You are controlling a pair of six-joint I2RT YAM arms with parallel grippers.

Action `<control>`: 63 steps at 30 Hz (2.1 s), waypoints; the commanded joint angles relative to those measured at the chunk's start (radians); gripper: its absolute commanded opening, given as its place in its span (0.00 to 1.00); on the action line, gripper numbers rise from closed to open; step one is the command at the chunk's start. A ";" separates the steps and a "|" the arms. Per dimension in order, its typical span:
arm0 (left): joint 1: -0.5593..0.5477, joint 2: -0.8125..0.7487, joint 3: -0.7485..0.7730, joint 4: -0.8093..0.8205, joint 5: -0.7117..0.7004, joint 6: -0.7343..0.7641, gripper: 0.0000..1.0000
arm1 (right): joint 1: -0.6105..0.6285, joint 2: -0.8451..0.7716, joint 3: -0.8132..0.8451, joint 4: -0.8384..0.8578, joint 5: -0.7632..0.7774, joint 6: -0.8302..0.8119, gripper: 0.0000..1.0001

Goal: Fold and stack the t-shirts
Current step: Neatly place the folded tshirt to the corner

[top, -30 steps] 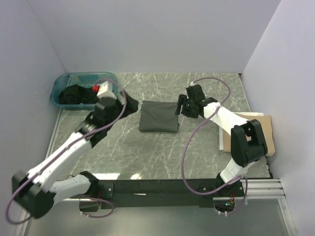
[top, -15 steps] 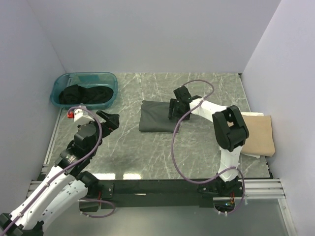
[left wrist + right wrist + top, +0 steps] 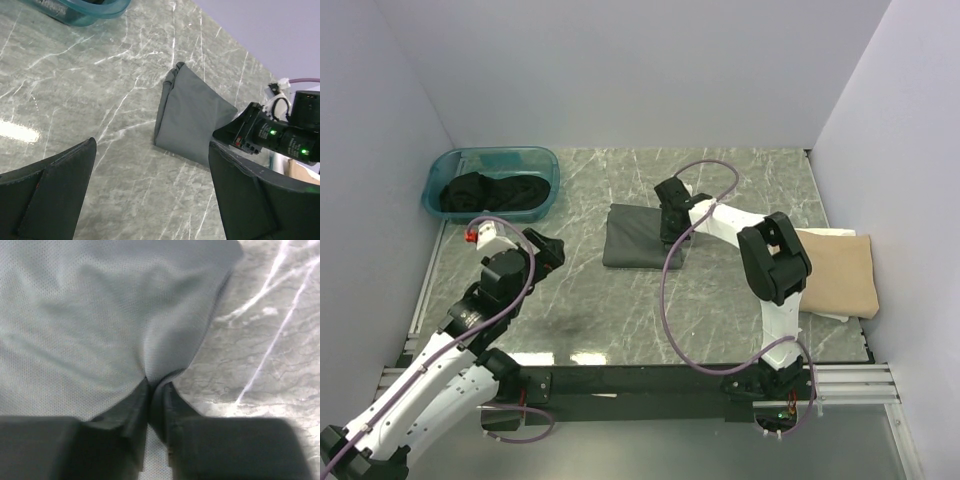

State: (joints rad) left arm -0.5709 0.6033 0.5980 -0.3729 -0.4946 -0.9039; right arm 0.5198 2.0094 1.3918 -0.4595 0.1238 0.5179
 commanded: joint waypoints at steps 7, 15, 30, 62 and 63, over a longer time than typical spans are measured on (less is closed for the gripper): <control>-0.004 -0.099 -0.017 0.063 -0.013 0.005 1.00 | 0.029 -0.038 -0.075 -0.076 0.066 -0.065 0.00; -0.004 -0.161 -0.063 0.086 -0.032 -0.001 0.99 | 0.026 -0.291 -0.201 -0.284 0.422 -0.122 0.00; -0.004 -0.168 -0.064 0.081 -0.065 0.010 0.99 | 0.003 -0.543 -0.289 -0.571 0.809 -0.121 0.00; -0.006 -0.247 -0.098 0.121 -0.062 0.040 0.99 | -0.127 -0.868 -0.234 -0.617 0.881 -0.380 0.00; -0.006 -0.249 -0.099 0.120 -0.062 0.037 1.00 | -0.130 -0.876 -0.226 -0.623 0.875 -0.377 0.00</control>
State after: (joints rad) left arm -0.5732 0.3683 0.5076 -0.2996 -0.5652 -0.8917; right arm 0.3996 1.1797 1.1534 -1.1515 1.0203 0.2291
